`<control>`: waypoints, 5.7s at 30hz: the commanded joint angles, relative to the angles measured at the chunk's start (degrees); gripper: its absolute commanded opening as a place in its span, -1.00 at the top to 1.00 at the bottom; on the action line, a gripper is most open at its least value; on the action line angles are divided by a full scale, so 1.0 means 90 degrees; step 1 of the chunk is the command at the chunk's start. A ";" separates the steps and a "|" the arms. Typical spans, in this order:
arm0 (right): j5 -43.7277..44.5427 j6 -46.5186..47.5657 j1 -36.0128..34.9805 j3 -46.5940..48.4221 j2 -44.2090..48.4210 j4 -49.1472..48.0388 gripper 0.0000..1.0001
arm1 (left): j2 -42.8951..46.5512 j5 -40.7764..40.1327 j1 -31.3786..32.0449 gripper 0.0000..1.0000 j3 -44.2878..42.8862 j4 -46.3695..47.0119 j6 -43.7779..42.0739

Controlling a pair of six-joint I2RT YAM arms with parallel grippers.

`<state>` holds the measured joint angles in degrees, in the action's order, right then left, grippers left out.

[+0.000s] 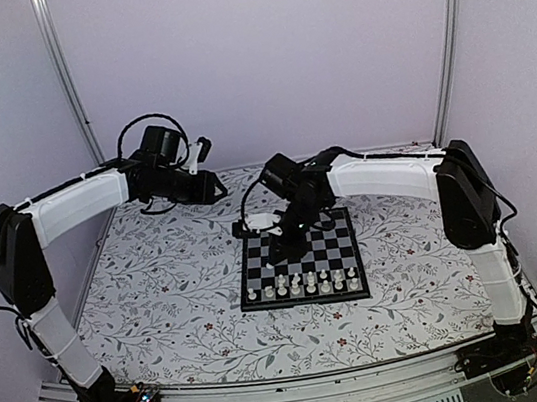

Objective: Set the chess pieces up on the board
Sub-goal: Place the chess piece on the chessboard, then pick up the chess piece from the chessboard, then place the chess piece on the chessboard.

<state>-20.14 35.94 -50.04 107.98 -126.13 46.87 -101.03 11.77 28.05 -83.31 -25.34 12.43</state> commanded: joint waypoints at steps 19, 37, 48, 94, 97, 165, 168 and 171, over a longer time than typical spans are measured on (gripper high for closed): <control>0.0178 -0.0013 -0.0319 0.0977 -0.1010 0.0862 0.86 | 0.0174 0.0356 -0.0333 0.14 0.0123 0.0012 -0.0062; 0.0270 -0.0062 -0.0421 0.1234 -0.1301 0.0904 0.58 | 0.0115 0.0547 -0.0333 0.14 0.0106 -0.0019 -0.0071; 0.0481 -0.0214 -0.0368 0.1234 -0.0878 0.0826 0.31 | 0.0105 0.0594 -0.0331 0.14 0.0106 -0.0031 -0.0080; 0.2125 -0.2153 0.1128 0.1371 -0.1543 0.0017 0.13 | -0.0032 0.0732 -0.0328 0.13 0.0105 -0.0056 -0.0080; 0.2108 -0.2166 0.1177 0.1182 -0.1434 -0.0025 0.14 | -0.0045 0.0748 -0.0333 0.13 0.0106 -0.0058 -0.0076; -0.1423 -0.0801 0.1372 -0.1480 0.1538 -0.1178 0.89 | -0.1082 0.4193 0.0603 0.10 0.1330 0.4748 0.3911; -0.1443 -0.0800 0.1306 -0.1481 0.1579 -0.1154 0.89 | -0.1206 0.4153 0.0706 0.11 0.1295 0.4895 0.4050; -0.1451 -0.0808 0.1274 -0.1467 0.1610 -0.1147 0.88 | -0.1347 0.4152 0.0775 0.11 0.1250 0.4963 0.4129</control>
<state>-31.48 28.21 -37.93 93.27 -113.32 35.81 -111.31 48.53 34.13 -71.92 15.33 47.27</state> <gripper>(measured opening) 0.115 0.445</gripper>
